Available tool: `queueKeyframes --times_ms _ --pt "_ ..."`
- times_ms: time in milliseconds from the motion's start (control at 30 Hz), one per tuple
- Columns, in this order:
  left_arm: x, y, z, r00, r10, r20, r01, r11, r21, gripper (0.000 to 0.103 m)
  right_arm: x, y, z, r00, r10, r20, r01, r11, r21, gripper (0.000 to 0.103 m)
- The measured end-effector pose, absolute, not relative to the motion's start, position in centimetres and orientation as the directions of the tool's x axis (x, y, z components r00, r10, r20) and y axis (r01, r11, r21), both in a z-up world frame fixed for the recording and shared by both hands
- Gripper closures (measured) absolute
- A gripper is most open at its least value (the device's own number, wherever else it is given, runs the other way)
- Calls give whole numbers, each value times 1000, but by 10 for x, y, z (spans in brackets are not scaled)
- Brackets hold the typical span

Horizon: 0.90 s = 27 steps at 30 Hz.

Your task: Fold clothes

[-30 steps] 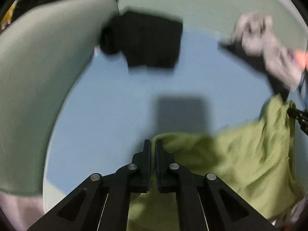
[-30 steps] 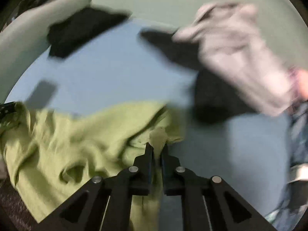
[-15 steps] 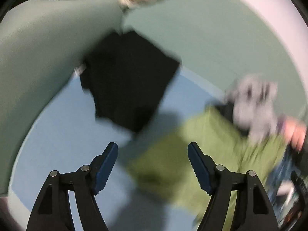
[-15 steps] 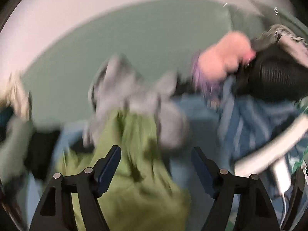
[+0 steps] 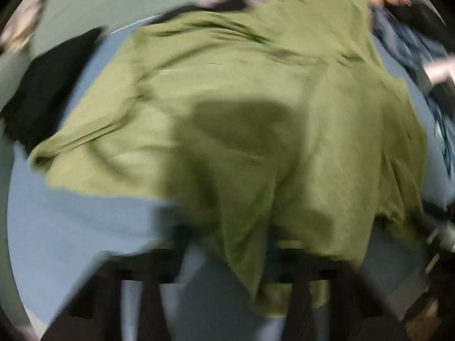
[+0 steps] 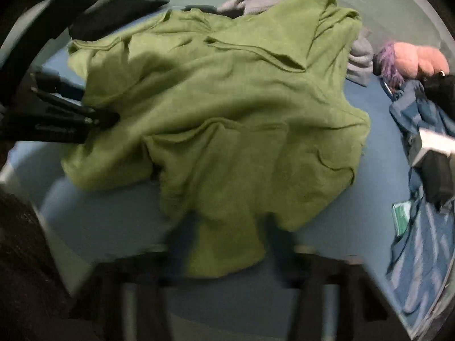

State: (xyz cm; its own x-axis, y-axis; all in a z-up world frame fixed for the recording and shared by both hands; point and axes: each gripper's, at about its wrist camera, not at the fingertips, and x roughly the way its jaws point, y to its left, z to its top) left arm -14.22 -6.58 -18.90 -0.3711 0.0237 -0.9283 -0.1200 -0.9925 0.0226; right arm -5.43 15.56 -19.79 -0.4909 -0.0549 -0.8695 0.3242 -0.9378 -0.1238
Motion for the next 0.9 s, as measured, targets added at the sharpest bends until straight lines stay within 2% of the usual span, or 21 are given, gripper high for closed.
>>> queueKeyframes --times_ms 133,200,300,367,400,433,467,500,533,567,600,633,733,800,900 --pt "-107 -137 -159 -398 51 -916 3 -998 -57 94 -40 185 -162 -549 -58 -834 233 -969 -86 97" --pt "-74 -175 -153 -387 133 -912 65 -983 -171 94 -20 196 -154 -531 -113 -840 248 -968 -27 97" --pt "-16 -218 -157 -353 189 -916 193 -944 -269 94 26 190 -169 -399 -224 -889 317 -944 95 97" --pt "20 -246 -171 -297 221 -929 303 -901 -311 94 63 178 -197 -223 -296 -929 360 -910 204 97" --pt "33 -260 -179 -270 243 -932 359 -872 -332 89 77 173 -212 -147 -320 -936 370 -895 248 97" --pt "38 -271 -181 -281 265 -922 397 -843 -363 89 89 169 -224 -87 -338 -937 374 -883 284 96" --pt "43 -281 -183 -294 285 -912 434 -811 -393 88 93 169 -229 -76 -339 -938 368 -883 290 93" --pt "47 -290 -182 -307 288 -907 468 -785 -407 73 92 172 -228 -95 -325 -941 352 -895 274 91" --pt "46 -293 -172 -319 216 -923 493 -794 -356 57 90 175 -228 -115 -311 -943 335 -906 258 81" --pt "43 -290 -158 -339 113 -934 506 -815 -282 29 86 180 -226 -140 -295 -945 310 -920 241 64" --pt "39 -285 -143 -364 26 -931 506 -834 -221 27 78 188 -220 -171 -285 -943 277 -933 231 57" --pt "34 -274 -130 -414 6 -910 451 -867 -211 27 70 196 -213 -194 -294 -936 249 -938 243 55" --pt "14 -223 -102 -496 19 -868 231 -961 -152 27 54 214 -202 -222 -340 -914 195 -934 300 49" --pt "-3 -185 -99 -496 -87 -864 140 -990 19 27 53 214 -211 -191 -360 -913 176 -928 329 41" --pt "-16 -151 -107 -504 -171 -847 15 -982 189 27 59 203 -236 -126 -379 -917 147 -921 361 40"
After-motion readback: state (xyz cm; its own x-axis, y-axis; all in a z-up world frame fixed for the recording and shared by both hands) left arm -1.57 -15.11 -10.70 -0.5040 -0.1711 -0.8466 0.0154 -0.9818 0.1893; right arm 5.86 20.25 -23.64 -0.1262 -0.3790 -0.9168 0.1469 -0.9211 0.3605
